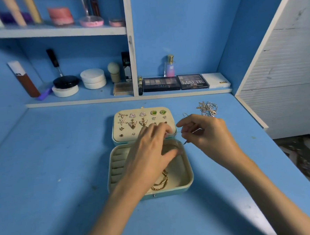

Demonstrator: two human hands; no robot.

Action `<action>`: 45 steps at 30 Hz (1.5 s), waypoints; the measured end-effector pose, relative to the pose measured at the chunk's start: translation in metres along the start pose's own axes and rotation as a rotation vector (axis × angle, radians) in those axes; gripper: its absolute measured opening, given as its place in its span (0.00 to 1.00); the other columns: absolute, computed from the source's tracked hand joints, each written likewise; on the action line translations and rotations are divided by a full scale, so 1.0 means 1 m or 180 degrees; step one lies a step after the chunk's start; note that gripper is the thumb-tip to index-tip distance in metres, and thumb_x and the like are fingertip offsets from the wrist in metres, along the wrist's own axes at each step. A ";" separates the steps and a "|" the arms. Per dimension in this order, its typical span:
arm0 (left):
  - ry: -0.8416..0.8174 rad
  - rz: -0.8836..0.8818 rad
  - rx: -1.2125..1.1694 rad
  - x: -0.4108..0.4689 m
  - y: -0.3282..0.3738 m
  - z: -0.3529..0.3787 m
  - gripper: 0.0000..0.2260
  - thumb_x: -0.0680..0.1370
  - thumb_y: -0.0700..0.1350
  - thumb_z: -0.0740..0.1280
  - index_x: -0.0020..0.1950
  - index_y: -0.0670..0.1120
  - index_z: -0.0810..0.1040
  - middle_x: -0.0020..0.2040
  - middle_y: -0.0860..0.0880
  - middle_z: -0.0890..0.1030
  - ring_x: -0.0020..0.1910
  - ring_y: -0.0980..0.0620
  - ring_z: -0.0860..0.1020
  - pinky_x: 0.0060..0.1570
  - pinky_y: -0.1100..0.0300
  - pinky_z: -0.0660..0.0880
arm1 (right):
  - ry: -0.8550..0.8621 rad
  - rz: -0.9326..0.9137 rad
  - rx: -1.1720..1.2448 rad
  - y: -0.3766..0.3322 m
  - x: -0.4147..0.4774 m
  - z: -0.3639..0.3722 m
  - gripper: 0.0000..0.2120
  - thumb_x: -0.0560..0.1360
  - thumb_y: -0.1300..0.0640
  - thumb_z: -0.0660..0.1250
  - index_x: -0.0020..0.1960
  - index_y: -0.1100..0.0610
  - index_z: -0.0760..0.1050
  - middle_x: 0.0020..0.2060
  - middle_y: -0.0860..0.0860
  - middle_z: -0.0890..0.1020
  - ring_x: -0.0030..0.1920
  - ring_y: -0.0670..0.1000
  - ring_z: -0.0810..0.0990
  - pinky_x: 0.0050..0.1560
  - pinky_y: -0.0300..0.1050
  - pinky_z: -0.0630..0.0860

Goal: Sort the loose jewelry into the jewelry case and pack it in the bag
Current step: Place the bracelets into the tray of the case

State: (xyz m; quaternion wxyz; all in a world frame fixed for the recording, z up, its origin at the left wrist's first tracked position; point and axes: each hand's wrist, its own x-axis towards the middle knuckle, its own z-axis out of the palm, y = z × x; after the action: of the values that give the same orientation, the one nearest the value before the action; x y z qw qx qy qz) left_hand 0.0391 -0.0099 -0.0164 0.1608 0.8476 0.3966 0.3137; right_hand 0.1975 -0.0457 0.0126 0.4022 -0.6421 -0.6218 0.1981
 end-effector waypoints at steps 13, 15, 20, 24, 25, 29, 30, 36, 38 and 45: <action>-0.0549 -0.0074 0.0202 -0.002 0.001 -0.003 0.26 0.78 0.46 0.66 0.75 0.48 0.64 0.61 0.49 0.78 0.60 0.51 0.72 0.59 0.62 0.66 | -0.0293 0.0049 0.0083 -0.003 -0.009 0.014 0.13 0.69 0.71 0.69 0.45 0.54 0.80 0.34 0.47 0.82 0.39 0.43 0.79 0.41 0.29 0.74; -0.0564 -0.0018 0.0226 -0.001 -0.001 0.001 0.24 0.78 0.44 0.65 0.73 0.46 0.67 0.60 0.47 0.79 0.60 0.50 0.73 0.58 0.61 0.66 | -0.0189 0.0067 0.0072 -0.002 -0.009 0.013 0.13 0.70 0.69 0.69 0.43 0.51 0.79 0.34 0.47 0.82 0.38 0.43 0.79 0.41 0.31 0.75; -0.0319 0.0130 0.0225 -0.004 -0.009 0.014 0.13 0.66 0.32 0.71 0.49 0.40 0.82 0.37 0.45 0.82 0.38 0.46 0.80 0.39 0.56 0.73 | 0.0215 0.0228 0.0282 0.006 -0.007 0.008 0.09 0.73 0.65 0.67 0.42 0.51 0.79 0.32 0.45 0.80 0.34 0.42 0.77 0.38 0.40 0.76; -0.0024 0.0222 0.0049 -0.008 -0.013 0.019 0.07 0.70 0.48 0.66 0.42 0.46 0.80 0.37 0.51 0.80 0.40 0.52 0.74 0.39 0.58 0.71 | 0.0445 0.0250 0.0307 0.016 -0.011 0.008 0.10 0.74 0.64 0.67 0.42 0.51 0.79 0.32 0.46 0.80 0.33 0.43 0.75 0.34 0.35 0.72; -0.0090 0.0256 0.0055 -0.010 -0.014 0.018 0.09 0.69 0.52 0.66 0.41 0.48 0.80 0.38 0.53 0.79 0.41 0.54 0.71 0.40 0.59 0.72 | 0.0519 0.0244 0.0297 0.019 -0.012 0.009 0.10 0.74 0.65 0.66 0.42 0.51 0.79 0.32 0.46 0.80 0.33 0.44 0.75 0.33 0.33 0.71; -0.0203 0.0298 0.0273 -0.012 -0.014 0.014 0.09 0.67 0.51 0.77 0.41 0.50 0.79 0.40 0.55 0.77 0.44 0.57 0.65 0.41 0.62 0.67 | 0.0730 0.0285 0.0364 0.032 -0.014 0.016 0.10 0.74 0.66 0.65 0.42 0.52 0.79 0.32 0.50 0.79 0.34 0.51 0.76 0.35 0.37 0.70; -0.0155 0.0333 0.0353 -0.012 -0.013 0.014 0.10 0.66 0.49 0.78 0.40 0.50 0.79 0.39 0.55 0.76 0.43 0.57 0.65 0.40 0.64 0.66 | 0.0757 0.0275 0.0378 0.035 -0.015 0.018 0.10 0.74 0.66 0.65 0.43 0.52 0.79 0.32 0.51 0.79 0.34 0.52 0.76 0.35 0.39 0.70; -0.0041 0.0374 0.0475 -0.009 -0.013 0.019 0.10 0.66 0.49 0.78 0.37 0.51 0.77 0.36 0.55 0.75 0.42 0.56 0.66 0.39 0.63 0.66 | 0.0729 0.0204 0.0338 0.039 -0.015 0.024 0.09 0.75 0.66 0.65 0.44 0.54 0.80 0.31 0.52 0.79 0.33 0.52 0.76 0.35 0.40 0.71; 0.0055 0.0289 0.0251 -0.008 -0.013 0.013 0.09 0.69 0.53 0.73 0.38 0.50 0.78 0.36 0.55 0.76 0.42 0.57 0.67 0.40 0.63 0.67 | 0.0692 0.0209 0.0328 0.038 -0.014 0.023 0.09 0.75 0.66 0.64 0.45 0.53 0.80 0.32 0.53 0.79 0.33 0.51 0.75 0.34 0.37 0.70; 0.0748 -0.1050 0.0118 0.020 -0.058 -0.044 0.12 0.80 0.42 0.62 0.63 0.45 0.77 0.58 0.48 0.79 0.58 0.47 0.72 0.57 0.61 0.64 | 0.0305 0.0445 0.0346 0.028 0.020 0.015 0.07 0.77 0.59 0.63 0.52 0.51 0.78 0.38 0.48 0.78 0.37 0.45 0.74 0.39 0.39 0.71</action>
State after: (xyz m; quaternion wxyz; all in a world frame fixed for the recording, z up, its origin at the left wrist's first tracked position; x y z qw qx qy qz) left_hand -0.0127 0.0434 -0.0051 0.1470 0.7316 0.5517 0.3725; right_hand 0.2069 -0.0199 -0.0128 0.4509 -0.6700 -0.5438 0.2282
